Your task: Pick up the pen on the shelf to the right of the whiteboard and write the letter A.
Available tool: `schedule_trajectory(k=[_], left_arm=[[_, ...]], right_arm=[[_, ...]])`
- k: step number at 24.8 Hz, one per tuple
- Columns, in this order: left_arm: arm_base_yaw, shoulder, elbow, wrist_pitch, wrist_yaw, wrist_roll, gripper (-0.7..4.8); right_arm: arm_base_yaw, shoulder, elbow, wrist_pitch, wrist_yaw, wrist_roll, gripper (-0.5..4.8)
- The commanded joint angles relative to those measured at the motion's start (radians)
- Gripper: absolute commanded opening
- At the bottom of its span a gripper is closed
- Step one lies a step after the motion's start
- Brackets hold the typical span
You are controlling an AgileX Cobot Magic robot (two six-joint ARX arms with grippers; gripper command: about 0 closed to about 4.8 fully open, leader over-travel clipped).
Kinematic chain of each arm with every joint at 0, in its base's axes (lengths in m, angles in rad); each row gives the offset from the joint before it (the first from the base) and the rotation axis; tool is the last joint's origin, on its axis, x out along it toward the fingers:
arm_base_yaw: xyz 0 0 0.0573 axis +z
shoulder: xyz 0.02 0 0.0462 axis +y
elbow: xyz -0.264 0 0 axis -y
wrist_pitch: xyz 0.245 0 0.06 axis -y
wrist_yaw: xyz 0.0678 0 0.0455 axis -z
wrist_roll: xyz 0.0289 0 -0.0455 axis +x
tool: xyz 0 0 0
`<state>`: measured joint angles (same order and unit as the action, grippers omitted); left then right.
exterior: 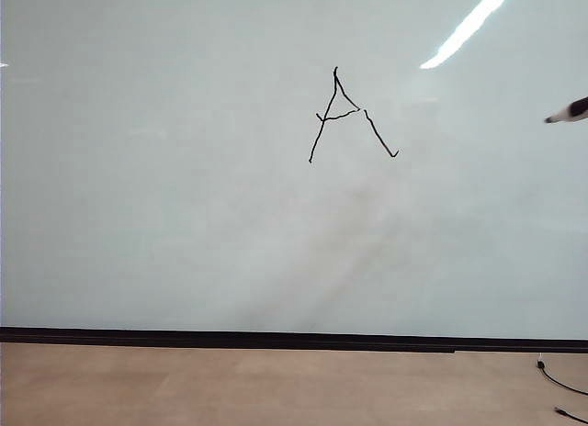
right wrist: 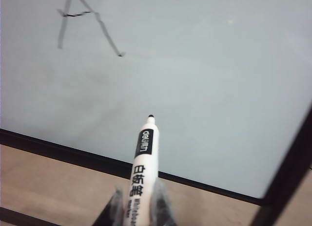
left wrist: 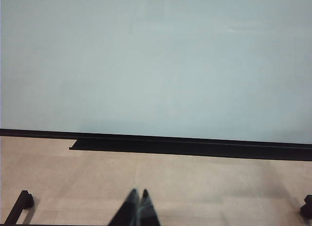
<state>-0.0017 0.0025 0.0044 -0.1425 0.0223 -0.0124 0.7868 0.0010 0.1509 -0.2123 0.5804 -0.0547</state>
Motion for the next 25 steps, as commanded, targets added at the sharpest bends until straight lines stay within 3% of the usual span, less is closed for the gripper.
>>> schedule_trajectory(k=[1, 7, 19, 25], left_arm=[[0.000, 0.001, 0.002, 0.007, 0.000, 0.005, -0.05], [0.000, 0.001, 0.002, 0.007, 0.000, 0.005, -0.05], [0.000, 0.001, 0.002, 0.007, 0.000, 0.005, -0.05], [0.000, 0.001, 0.002, 0.007, 0.000, 0.004, -0.05]], right_arm=[[0.000, 0.001, -0.044, 0.118, -0.026, 0.004, -0.05], [0.000, 0.001, -0.119, 0.220, -0.026, 0.008, -0.05], [-0.008, 0.000, -0.150, 0.192, -0.003, 0.002, -0.05], [-0.136, 0.000, -0.150, 0.187, -0.026, 0.000, -0.05]])
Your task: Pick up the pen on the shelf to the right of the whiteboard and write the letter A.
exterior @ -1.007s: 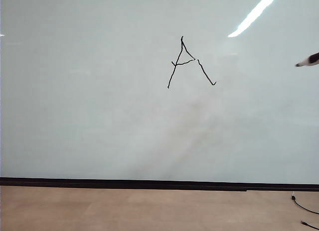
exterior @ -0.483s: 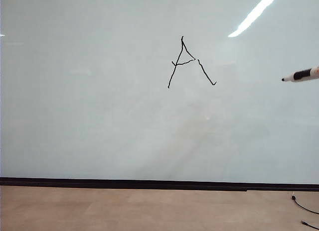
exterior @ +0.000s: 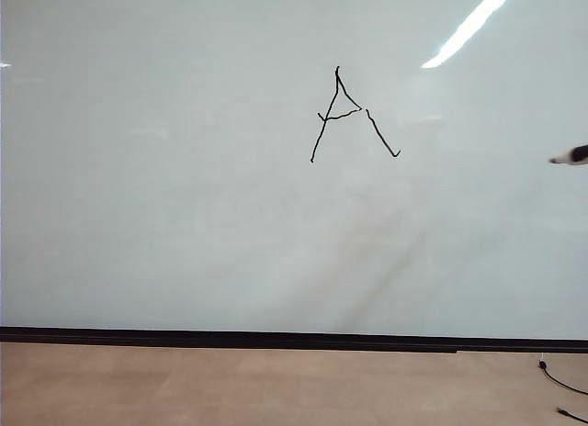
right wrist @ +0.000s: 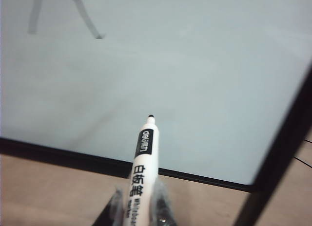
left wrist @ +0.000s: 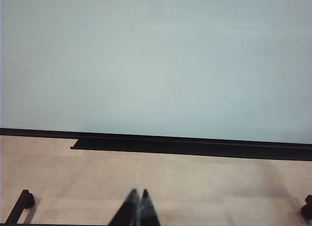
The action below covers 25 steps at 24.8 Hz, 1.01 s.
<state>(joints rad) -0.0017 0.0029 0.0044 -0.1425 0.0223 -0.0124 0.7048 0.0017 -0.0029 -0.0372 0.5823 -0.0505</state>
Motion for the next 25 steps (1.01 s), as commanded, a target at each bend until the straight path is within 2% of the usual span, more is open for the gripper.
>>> schedule_trajectory(k=[1, 4, 5, 10, 12, 16, 20, 25], left_arm=[[0.000, 0.000, 0.002, 0.007, 0.000, 0.005, -0.05], [0.000, 0.000, 0.002, 0.007, 0.000, 0.004, -0.04], [0.000, 0.000, 0.002, 0.007, 0.000, 0.005, -0.05], [0.000, 0.000, 0.002, 0.007, 0.000, 0.005, -0.05], [0.000, 0.000, 0.002, 0.007, 0.000, 0.004, -0.04], [0.000, 0.000, 0.002, 0.007, 0.000, 0.005, -0.04], [0.000, 0.000, 0.002, 0.007, 0.000, 0.004, -0.05], [0.000, 0.000, 0.002, 0.007, 0.000, 0.005, -0.05]], right_arm=[[-0.080, 0.000, 0.003, 0.012, -0.048, -0.005, -0.05], [-0.174, 0.000, 0.003, 0.012, -0.120, -0.005, -0.05], [-0.245, 0.000, 0.003, 0.012, -0.175, -0.005, -0.05], [-0.418, 0.000, 0.003, 0.016, -0.306, -0.006, -0.05], [-0.526, 0.000, 0.003, 0.016, -0.380, -0.006, -0.05], [-0.671, 0.000, 0.003, 0.016, -0.495, -0.006, -0.05], [-0.790, 0.000, 0.003, 0.014, -0.626, -0.006, -0.05], [-0.831, 0.000, 0.003, 0.012, -0.634, -0.006, -0.05]])
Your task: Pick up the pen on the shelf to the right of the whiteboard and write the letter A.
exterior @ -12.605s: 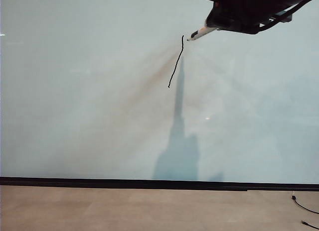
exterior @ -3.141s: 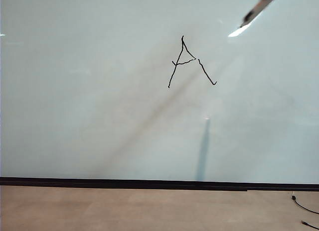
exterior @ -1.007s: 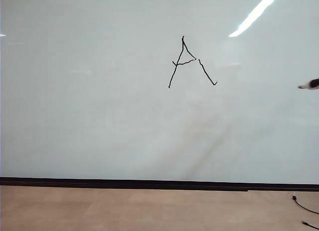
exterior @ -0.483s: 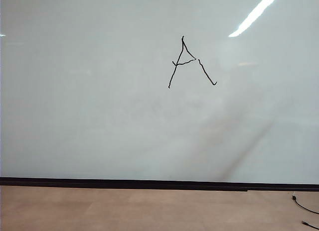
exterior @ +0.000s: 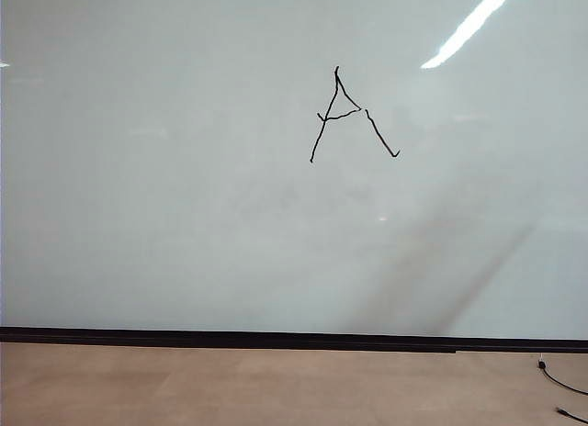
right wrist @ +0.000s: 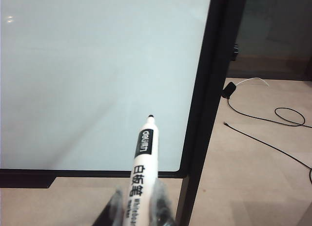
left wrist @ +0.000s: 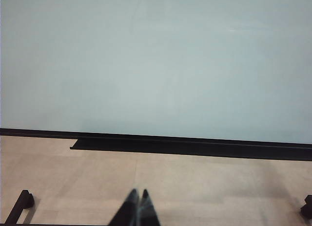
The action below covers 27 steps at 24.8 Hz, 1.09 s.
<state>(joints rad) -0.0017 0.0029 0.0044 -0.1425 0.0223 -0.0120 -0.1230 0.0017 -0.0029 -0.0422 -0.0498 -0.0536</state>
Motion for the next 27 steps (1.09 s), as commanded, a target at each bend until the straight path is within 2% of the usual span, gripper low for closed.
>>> schedule_trajectory(k=[1, 27], left_arm=[[0.000, 0.000, 0.002, 0.007, 0.000, 0.004, -0.04], [0.000, 0.000, 0.002, 0.007, 0.000, 0.004, -0.05]], right_arm=[[-0.004, 0.000, 0.003, 0.017, 0.005, -0.003, -0.05], [-0.004, 0.000, 0.003, 0.016, 0.010, 0.000, -0.05]])
